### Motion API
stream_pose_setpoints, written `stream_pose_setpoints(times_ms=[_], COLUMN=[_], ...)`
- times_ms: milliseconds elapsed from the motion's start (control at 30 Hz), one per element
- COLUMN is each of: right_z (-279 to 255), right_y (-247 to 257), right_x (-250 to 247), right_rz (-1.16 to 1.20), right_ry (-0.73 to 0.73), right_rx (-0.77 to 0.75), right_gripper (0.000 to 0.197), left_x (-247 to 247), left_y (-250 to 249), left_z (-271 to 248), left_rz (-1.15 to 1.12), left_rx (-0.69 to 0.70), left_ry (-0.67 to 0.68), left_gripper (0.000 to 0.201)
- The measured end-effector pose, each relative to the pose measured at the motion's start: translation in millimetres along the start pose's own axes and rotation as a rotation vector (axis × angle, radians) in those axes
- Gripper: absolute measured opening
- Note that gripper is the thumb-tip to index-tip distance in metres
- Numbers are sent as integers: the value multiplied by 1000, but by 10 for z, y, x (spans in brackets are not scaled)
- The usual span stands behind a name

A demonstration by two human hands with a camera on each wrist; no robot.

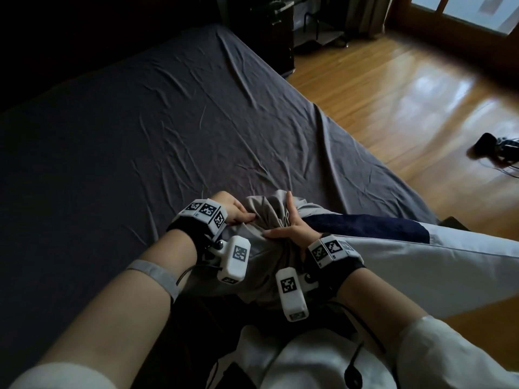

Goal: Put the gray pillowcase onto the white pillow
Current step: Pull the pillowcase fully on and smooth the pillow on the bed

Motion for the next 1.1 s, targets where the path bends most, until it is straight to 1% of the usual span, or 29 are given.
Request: stream_pose_setpoints(times_ms=[167,267,367,467,533,600,667,700,733,800,867,933,1000,1067,1100], right_z=[-27,-17,-17,-39,-51,-44,0,16,37,67,80,96,131,181,201], right_y=[-91,-112,-98,-93,-114,-127,-154,-150,-154,-136,-139,-147,-153,-200,-213], right_x=[93,89,64,127,186,198,115,86,22,-76,-168,-238,-272,-305,-332], right_rz=[-29,-43,-51,-45,10,94,138,132,135,147,184,197,172,144,133], right_ry=[61,62,60,115,131,105,27,-6,-43,-86,-137,-179,-194,-215,-231], right_rx=[83,106,85,30,9,-9,-14,-13,-17,-31,-34,-42,-50,-36,-30], right_gripper=[112,112,113,111,106,104,102,100,98,94,89,88,92,95,96], left_x=[-20,-35,-24,56,163,238,220,174,145,28,-177,-384,-500,-502,-433], left_y=[-51,-167,-244,-320,-376,-424,-457,-429,-428,-335,-166,112,483,891,1067], left_z=[-59,-92,-124,-140,-147,-127,-134,-150,-153,-160,-161,-103,-41,27,65], left_rz=[-91,-121,-132,-80,-69,-103,-101,-133,-181,-329,-441,-536,-662,-822,-863], left_rx=[42,76,82,72,72,88,119,140,156,142,126,97,42,-36,-75], left_ry=[9,8,-1,-57,-66,-57,-43,-18,36,148,182,174,155,132,120], left_gripper=[19,17,14,21,21,23,25,25,26,20,8,9,12,14,14])
Point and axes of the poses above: each hand's wrist, its own z-axis towards the middle knuckle, its own x-axis out of the palm, y = z × x, the point moved 10 cm from there along z, towards the middle knuckle, and after that the axes turned 14 degrees about -x, right-handed, at the moved point
